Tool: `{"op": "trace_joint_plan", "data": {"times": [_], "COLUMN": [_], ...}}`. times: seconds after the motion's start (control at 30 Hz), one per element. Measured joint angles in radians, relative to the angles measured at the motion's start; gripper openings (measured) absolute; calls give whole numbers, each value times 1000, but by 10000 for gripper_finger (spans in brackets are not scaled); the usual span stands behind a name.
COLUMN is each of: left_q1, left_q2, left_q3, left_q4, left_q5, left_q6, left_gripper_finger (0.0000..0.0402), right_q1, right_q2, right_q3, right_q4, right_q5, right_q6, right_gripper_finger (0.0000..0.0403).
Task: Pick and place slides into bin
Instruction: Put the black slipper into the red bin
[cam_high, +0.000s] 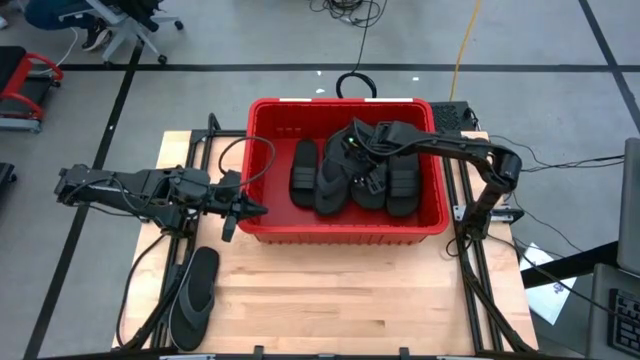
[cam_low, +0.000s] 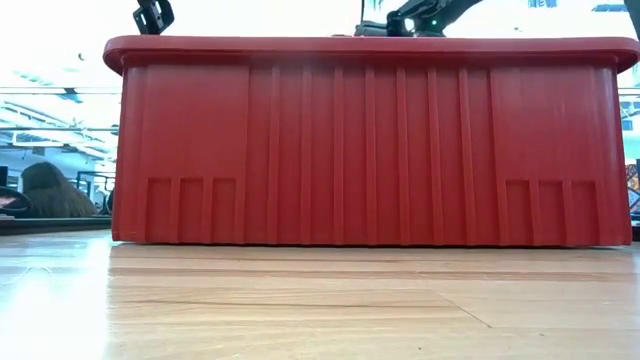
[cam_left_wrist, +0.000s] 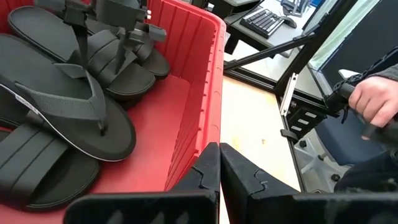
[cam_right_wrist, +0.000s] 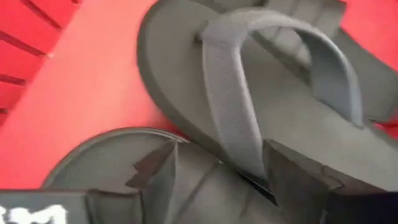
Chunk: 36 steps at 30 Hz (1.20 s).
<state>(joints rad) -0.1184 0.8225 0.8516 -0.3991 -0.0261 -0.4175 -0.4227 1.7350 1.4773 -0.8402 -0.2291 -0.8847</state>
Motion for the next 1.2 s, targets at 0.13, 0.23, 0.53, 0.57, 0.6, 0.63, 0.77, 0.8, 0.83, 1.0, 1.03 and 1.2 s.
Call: {"op": "trace_joint_plan", "data": {"times": [0.13, 0.23, 0.53, 0.57, 0.6, 0.63, 0.77, 0.8, 0.83, 1.0, 1.03, 1.2], "left_q1": [0, 0, -3, -6, -10, -13, -25, -28, -29, -30, -30, -30], "left_q2": [0, 0, 0, 0, 0, 0, 0, 0, 0, -1, 0, 0], "left_q3": [0, 0, 1, 3, 6, 10, 41, 53, 66, 109, 118, 164], "left_q4": [0, 0, -1, -1, -2, -2, -5, -10, -17, -34, -34, -46], "left_q5": [0, 0, 18, 30, 43, 55, 61, 59, 56, 14, 1, -85], "left_q6": [5, 15, 48, 64, 76, 79, 73, 80, 93, 177, 201, 343], "left_gripper_finger": [6, 6, 5, 5, 5, 5, 5, 5, 5, 5, 5, 5], "right_q1": [5, 6, 34, 41, 47, 53, 88, 96, 106, 159, 173, 262], "right_q2": [-23, -38, -177, -203, -230, -259, -368, -393, -415, -506, -520, -588], "right_q3": [0, 0, 0, 0, 0, 0, 1, 1, 1, -28, -40, -131], "right_q4": [33, 50, 202, 238, 274, 300, 379, 382, 380, 374, 380, 459], "right_q5": [24, 44, -6, -28, -53, -77, -158, -172, -186, -277, -288, -296], "right_q6": [6, 13, 357, 417, 476, 533, 664, 681, 693, 722, 732, 785], "right_gripper_finger": [249, 259, 209, 196, 181, 164, 83, 60, 36, 15, 15, 2]}}
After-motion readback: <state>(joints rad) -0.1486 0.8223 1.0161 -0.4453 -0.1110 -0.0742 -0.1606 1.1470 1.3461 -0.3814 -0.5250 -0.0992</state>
